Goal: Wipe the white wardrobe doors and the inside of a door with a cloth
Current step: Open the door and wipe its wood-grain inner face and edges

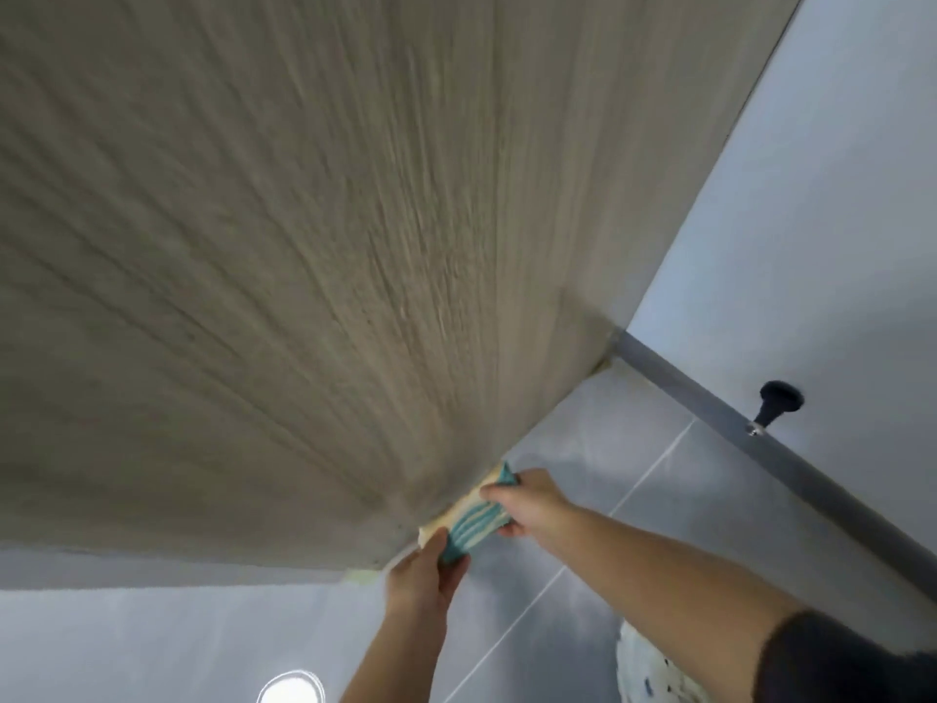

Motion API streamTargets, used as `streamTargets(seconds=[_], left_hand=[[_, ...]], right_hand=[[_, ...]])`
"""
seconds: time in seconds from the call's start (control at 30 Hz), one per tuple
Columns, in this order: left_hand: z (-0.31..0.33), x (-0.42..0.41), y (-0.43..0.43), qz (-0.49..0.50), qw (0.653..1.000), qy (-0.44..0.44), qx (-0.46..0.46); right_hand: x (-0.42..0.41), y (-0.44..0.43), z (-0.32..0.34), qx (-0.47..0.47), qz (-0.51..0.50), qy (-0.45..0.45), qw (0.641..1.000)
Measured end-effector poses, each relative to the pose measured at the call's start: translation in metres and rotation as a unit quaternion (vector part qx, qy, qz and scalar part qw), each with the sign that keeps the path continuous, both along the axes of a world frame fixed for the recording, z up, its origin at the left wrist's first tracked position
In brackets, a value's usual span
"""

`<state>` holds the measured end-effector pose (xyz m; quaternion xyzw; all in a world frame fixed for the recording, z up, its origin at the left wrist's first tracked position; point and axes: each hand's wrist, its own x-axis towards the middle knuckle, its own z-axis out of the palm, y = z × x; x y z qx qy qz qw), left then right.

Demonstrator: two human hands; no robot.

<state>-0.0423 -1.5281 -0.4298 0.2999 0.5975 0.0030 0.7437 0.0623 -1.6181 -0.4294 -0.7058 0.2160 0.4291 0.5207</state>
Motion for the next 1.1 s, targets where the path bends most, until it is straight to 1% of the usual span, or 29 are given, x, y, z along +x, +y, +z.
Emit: streamTargets(seconds=[0.07, 0.17, 0.33, 0.43, 0.53, 0.63, 0.77, 0.93, 1.1], left_hand=[[-0.017, 0.007, 0.004, 0.018, 0.999, 0.03, -0.015], [-0.041, 0.014, 0.013, 0.048, 0.997, 0.045, -0.036], [-0.054, 0.018, 0.021, 0.087, 0.994, 0.047, -0.045], [-0.044, 0.016, 0.021, 0.076, 0.996, 0.032, -0.037], [-0.017, 0.01, 0.023, 0.05, 0.998, 0.017, -0.029], [0.023, 0.002, 0.026, 0.021, 0.999, -0.01, -0.027], [0.079, -0.003, 0.026, -0.009, 0.999, -0.047, -0.007], [0.152, -0.005, 0.025, -0.034, 0.992, -0.113, 0.034], [0.215, -0.007, 0.022, -0.044, 0.982, -0.166, 0.078]], right_hand=[[0.003, 0.009, -0.023, -0.031, 0.0, -0.01, 0.999], [0.008, 0.024, -0.046, -0.056, 0.005, -0.014, 0.998], [0.014, 0.036, -0.052, -0.082, 0.022, -0.003, 0.996], [0.013, 0.034, -0.045, -0.059, -0.007, 0.003, 0.998], [0.014, 0.03, -0.026, -0.045, -0.031, -0.003, 0.999], [0.013, 0.023, 0.008, -0.008, -0.041, -0.02, 0.999], [0.007, 0.013, 0.072, 0.052, -0.039, -0.075, 0.995], [0.005, 0.001, 0.154, 0.143, -0.033, -0.137, 0.98], [0.004, -0.002, 0.216, 0.183, -0.042, -0.196, 0.962]])
